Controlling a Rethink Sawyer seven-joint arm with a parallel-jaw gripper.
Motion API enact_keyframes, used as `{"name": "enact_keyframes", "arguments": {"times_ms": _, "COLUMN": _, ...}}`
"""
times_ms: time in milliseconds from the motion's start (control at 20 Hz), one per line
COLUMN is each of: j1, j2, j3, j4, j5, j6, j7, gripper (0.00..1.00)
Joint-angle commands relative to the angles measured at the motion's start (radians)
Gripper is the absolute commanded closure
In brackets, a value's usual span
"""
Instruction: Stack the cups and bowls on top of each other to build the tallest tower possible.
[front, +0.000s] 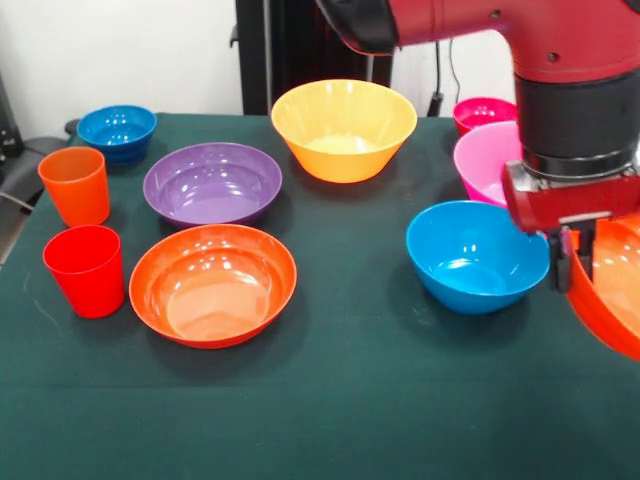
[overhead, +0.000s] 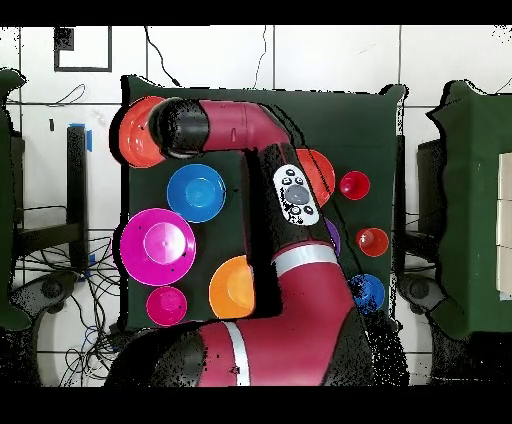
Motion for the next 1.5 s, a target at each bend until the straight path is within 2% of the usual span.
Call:
{"name": "enact_keyframes", "arguments": {"times_ms": 50, "j1": -0.044, "j2": -0.066, "j3": 0.037, "j4": 0.125, "j5": -0.059, "j6": 0.112, "j7": -0.136, "gripper": 1.00}}
{"name": "enact_keyframes", "arguments": {"times_ms": 200, "j1": -0.056, "j2": -0.074, "j3": 0.039, "j4": 0.156, "j5": -0.065, "j6": 0.091, "j7": -0.126, "gripper": 1.00}}
{"name": "enact_keyframes", "arguments": {"times_ms": 500, "j1": -0.044, "j2": -0.078, "j3": 0.041, "j4": 0.241, "j5": -0.071, "j6": -0.030, "j7": -0.040, "gripper": 1.00}}
{"name": "enact_keyframes", "arguments": {"times_ms": 950, "j1": 0.022, "j2": -0.138, "j3": -0.020, "j4": 0.354, "j5": -0.054, "j6": -0.157, "j7": 0.141, "gripper": 1.00}}
{"name": "enact_keyframes", "arguments": {"times_ms": 1050, "j1": 0.030, "j2": -0.145, "j3": -0.029, "j4": 0.363, "j5": -0.049, "j6": -0.164, "j7": 0.150, "gripper": 1.00}}
{"name": "enact_keyframes", "arguments": {"times_ms": 1250, "j1": 0.067, "j2": -0.206, "j3": -0.083, "j4": 0.442, "j5": -0.021, "j6": -0.191, "j7": 0.216, "gripper": 1.00}}
{"name": "enact_keyframes", "arguments": {"times_ms": 1500, "j1": 0.075, "j2": -0.298, "j3": -0.115, "j4": 0.528, "j5": 0.012, "j6": -0.155, "j7": 0.223, "gripper": 1.00}}
